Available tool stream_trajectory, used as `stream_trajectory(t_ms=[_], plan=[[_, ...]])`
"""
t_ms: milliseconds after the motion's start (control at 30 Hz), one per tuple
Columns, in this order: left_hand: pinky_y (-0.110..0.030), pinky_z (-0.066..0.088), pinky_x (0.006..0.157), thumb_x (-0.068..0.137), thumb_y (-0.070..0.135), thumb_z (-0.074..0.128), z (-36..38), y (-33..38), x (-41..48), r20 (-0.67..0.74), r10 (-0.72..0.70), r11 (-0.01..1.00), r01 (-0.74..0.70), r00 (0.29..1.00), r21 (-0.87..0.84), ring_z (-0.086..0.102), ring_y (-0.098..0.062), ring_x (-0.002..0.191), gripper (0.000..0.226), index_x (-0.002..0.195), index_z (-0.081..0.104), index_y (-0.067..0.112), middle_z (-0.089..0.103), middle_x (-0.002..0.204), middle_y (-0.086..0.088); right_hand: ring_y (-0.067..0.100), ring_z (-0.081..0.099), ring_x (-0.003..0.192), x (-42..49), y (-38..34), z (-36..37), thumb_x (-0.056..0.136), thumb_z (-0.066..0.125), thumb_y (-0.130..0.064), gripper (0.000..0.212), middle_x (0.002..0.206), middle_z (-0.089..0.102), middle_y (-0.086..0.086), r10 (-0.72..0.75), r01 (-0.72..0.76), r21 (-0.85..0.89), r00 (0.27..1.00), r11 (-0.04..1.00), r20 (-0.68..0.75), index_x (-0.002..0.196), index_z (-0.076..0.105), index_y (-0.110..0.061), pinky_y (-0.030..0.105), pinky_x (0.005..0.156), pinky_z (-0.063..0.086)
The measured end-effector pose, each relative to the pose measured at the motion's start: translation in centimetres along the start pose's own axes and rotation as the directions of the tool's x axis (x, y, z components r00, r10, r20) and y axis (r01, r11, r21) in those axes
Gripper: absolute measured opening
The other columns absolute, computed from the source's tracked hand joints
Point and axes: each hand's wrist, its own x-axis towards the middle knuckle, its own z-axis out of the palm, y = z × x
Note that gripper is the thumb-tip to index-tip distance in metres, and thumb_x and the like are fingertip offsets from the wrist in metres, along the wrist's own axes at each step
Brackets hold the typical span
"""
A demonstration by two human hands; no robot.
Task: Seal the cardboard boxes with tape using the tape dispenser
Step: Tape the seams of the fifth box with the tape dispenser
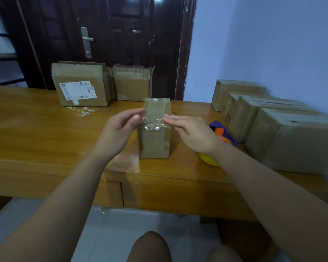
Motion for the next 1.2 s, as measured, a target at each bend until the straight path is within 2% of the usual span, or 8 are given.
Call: stream_trajectory(t_ms=[100,200,333,433,667,800,900,1200], plan=[[-0.026,0.033,0.11,0.097,0.004,0.044,0.0,-1.6,-0.3,-0.006,-0.041,0.996,0.041,0.999,-0.079,0.038,0.0,0.131,0.041,0.121,0.052,0.037,0.045,0.137,0.016,0.004,0.038,0.135,0.3,0.1,-0.3,0.099,0.044,-0.003,0.041,0.142,0.049,-0.007,0.0,-0.001,0.026,1.0,1.0,0.012,0.135,0.052,-0.02,0.01,0.109,0.02],[-0.018,0.029,0.11,0.098,0.01,0.043,0.7,-2.7,-0.7,0.02,-0.007,0.997,0.008,1.0,-0.073,0.033,0.007,0.13,0.039,0.12,0.05,0.042,0.041,0.14,0.016,0.002,0.036,0.135,0.2,0.1,-0.5,0.099,0.046,-0.008,0.04,0.142,0.048,-0.009,0.008,-0.01,0.046,0.999,0.999,0.034,0.136,0.052,-0.021,0.011,0.11,0.019],[-0.038,0.021,0.114,0.098,0.045,0.035,1.4,-4.4,-0.7,-0.02,0.092,0.991,-0.089,0.996,0.101,0.022,-0.011,0.142,0.029,0.125,0.045,0.047,0.03,0.144,0.023,0.0,0.031,0.136,-0.3,-0.1,-0.8,0.098,0.049,-0.013,0.042,0.145,0.043,-0.012,0.034,-0.039,0.096,0.998,0.995,0.052,0.138,0.048,-0.025,0.022,0.115,0.02],[-0.04,0.017,0.111,0.092,0.063,0.023,1.7,-5.4,-0.8,-0.035,0.179,0.96,-0.167,0.983,0.225,0.018,-0.017,0.143,0.046,0.129,0.042,0.041,0.027,0.147,0.019,-0.006,0.027,0.133,-0.5,-0.2,-0.6,0.098,0.05,-0.014,0.043,0.146,0.041,-0.014,0.041,-0.047,0.134,0.998,0.99,0.05,0.139,0.047,-0.026,0.022,0.116,0.019],[-0.036,0.02,0.109,0.094,0.056,0.028,2.1,-5.4,-0.4,-0.054,0.281,0.908,-0.247,0.958,0.338,0.022,-0.014,0.14,0.048,0.131,0.042,0.029,0.036,0.14,0.015,-0.01,0.03,0.127,-0.8,-0.1,0.3,0.096,0.053,-0.015,0.041,0.142,0.047,-0.013,0.055,-0.045,0.212,0.998,0.976,-0.041,0.136,0.05,-0.024,0.033,0.117,0.026],[-0.029,0.025,0.108,0.097,0.054,0.027,2.5,-5.6,0.0,-0.078,0.34,0.877,-0.287,0.937,0.385,0.038,-0.018,0.13,0.055,0.128,0.05,0.015,0.043,0.133,0.011,-0.013,0.032,0.124,-0.9,-0.3,1.0,0.095,0.056,-0.017,0.039,0.14,0.05,-0.012,0.08,-0.051,0.243,0.991,0.969,-0.109,0.133,0.054,-0.023,0.027,0.114,0.029],[-0.012,0.02,0.105,0.098,0.05,0.029,2.7,-5.9,0.0,-0.094,0.377,0.864,-0.313,0.922,0.394,0.04,-0.015,0.126,0.048,0.127,0.048,0.016,0.044,0.133,0.009,-0.011,0.034,0.126,-1.0,-0.2,1.6,0.094,0.058,-0.021,0.039,0.138,0.05,-0.013,0.094,-0.048,0.294,0.985,0.955,-0.143,0.132,0.054,-0.023,0.028,0.114,0.032],[-0.014,0.02,0.108,0.096,0.052,0.034,2.6,-6.5,-0.2,-0.031,0.369,0.882,-0.339,0.929,0.327,0.034,-0.008,0.131,0.046,0.132,0.038,0.025,0.037,0.14,0.009,-0.003,0.041,0.128,-1.0,-0.1,3.0,0.092,0.061,-0.023,0.037,0.127,0.047,-0.024,0.123,-0.026,0.369,0.963,0.929,-0.241,0.128,0.057,-0.026,0.034,0.112,0.036]])
